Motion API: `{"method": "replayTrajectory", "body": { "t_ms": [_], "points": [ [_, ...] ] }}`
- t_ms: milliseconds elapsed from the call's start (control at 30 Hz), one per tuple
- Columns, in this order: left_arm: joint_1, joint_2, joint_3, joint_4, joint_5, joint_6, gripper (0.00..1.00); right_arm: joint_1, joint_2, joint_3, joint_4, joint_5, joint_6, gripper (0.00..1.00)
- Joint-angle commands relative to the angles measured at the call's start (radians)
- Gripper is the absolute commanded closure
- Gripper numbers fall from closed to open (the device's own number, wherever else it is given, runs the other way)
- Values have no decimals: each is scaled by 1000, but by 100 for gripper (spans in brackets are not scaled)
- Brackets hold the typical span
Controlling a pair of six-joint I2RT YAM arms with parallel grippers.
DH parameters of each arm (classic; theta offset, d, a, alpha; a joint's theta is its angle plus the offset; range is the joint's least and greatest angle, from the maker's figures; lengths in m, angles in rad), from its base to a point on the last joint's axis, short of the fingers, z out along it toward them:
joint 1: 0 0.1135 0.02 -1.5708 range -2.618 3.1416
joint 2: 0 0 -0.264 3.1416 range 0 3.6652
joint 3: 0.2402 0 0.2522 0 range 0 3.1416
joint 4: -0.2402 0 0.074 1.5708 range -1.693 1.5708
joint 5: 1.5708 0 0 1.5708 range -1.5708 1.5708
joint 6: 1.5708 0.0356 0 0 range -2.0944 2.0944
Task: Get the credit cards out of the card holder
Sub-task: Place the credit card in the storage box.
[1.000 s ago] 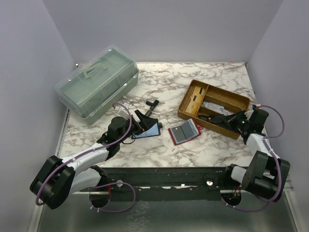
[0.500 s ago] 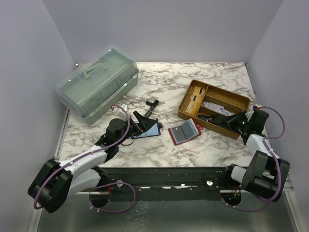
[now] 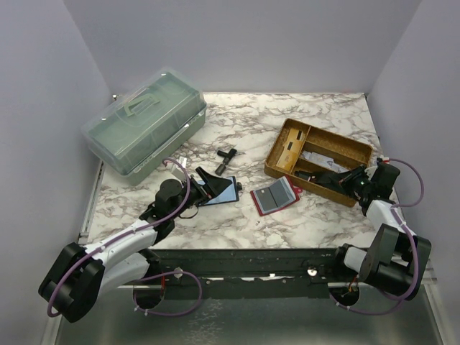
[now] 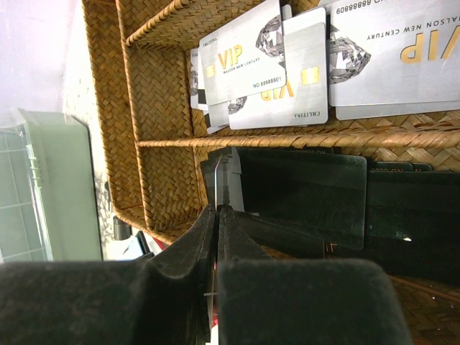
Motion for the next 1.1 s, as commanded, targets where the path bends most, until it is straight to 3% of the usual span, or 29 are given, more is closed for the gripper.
{"method": "replayTrajectory", "body": {
  "t_ms": [0, 800, 900, 1067],
  "points": [
    [5, -19, -15, 21, -17, -5, 8, -9, -5, -11, 30, 15, 0, 96],
    [5, -31, -22, 21, -26, -8, 8, -20, 5, -3, 33, 9, 1, 90],
    [7, -24, -16, 21, -23, -4, 8, -20, 7, -2, 32, 8, -1, 80],
    [8, -20, -6, 21, -18, 3, 8, -22, -3, 57, -66, 16, -89, 50]
  ]
}}
